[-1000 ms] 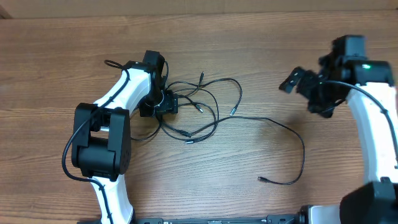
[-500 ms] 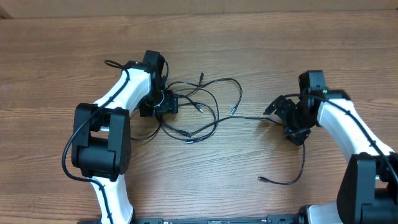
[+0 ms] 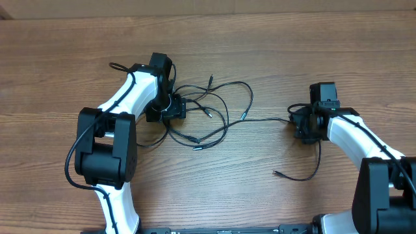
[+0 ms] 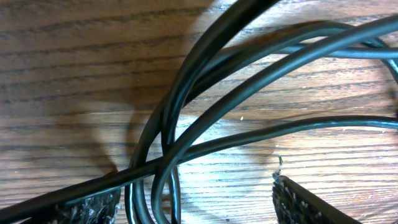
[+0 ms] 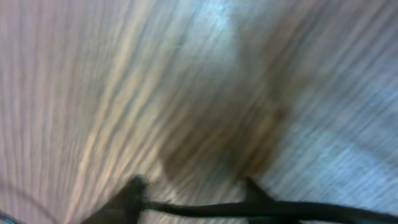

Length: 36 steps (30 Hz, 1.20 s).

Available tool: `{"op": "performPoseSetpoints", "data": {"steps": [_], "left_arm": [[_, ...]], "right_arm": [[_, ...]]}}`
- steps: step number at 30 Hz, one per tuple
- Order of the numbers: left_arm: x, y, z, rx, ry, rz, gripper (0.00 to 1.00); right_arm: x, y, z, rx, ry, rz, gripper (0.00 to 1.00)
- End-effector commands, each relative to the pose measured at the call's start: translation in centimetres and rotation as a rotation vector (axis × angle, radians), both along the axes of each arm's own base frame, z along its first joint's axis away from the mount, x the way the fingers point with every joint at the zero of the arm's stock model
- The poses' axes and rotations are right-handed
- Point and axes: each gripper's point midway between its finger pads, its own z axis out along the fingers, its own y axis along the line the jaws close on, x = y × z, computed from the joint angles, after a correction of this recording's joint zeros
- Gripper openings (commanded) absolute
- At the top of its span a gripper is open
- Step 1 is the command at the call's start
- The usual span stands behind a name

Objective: Untangle cables

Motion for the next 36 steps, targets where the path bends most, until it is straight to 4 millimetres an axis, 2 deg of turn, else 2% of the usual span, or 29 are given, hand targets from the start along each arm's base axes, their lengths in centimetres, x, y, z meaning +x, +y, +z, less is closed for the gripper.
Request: {"op": "performPoseSetpoints", "data": {"steps": [1,4,6,8,11,15,20,23,25,31,34,36], "left_arm": [[-0.3,-0.7,-0.6,-0.025,0.017,-0.026,0.78],[-0.3,-0.7,-0.6,-0.025,0.018,-0.026,0.78],[-0.3,-0.7,-0.6,-0.025,0.018,-0.026,0.78],[-0.3,-0.7,-0.6,-0.025,0.018,-0.026,0.78],[-0.3,-0.7,-0.6,-0.025,0.018,-0.026,0.78],[-0.4,-0.8,-0.6,-0.03,0.022,-0.026,0.78],[-0.4,-0.8,-0.6,-0.031,0.023,-0.026,0.77],[-0.4,-0.8,-0.6,-0.031,0.023,-0.026,0.77],[-0.5,-0.8,-0.6,-0.031,0.024,-0.026,0.78],[-0.5,-0.8,-0.6,-0.03,0.024,-0.026,0.78],[-0.4,-0.8,-0.6,-0.03,0.022,-0.026,0.78],[-0.4,-0.8,-0.6,-0.03,0.022,-0.026,0.78]], "right_arm": [[-0.4,-0.6,-0.3,-0.015,0.01,-0.098,0.31],[-0.7,-1.0,-0.6,-0.04,0.018,-0.106,0.29],[-1.1,-1.3,-0.9,-0.052,0.028,-0.11,0.22],[-1.2,-1.3,-0.9,-0.055,0.03,-0.11,0.11],[-0.7,-1.6,-0.8,-0.071,0.006,-0.108,0.04],[0.2,-2.1,-0.5,-0.11,-0.031,-0.083,0.04],[2.7,-2.5,1.1,-0.164,-0.116,0.052,0.04],[4.9,-3.6,3.6,-0.224,-0.166,0.154,0.04],[5.9,-5.3,5.8,-0.237,-0.174,0.133,0.04],[7.8,-13.2,14.7,-0.296,-0.229,-0.023,0.04],[7.2,-18.0,19.4,-0.363,-0.255,-0.137,0.04],[6.7,-20.1,22.0,-0.384,-0.281,-0.192,0.04]]}}
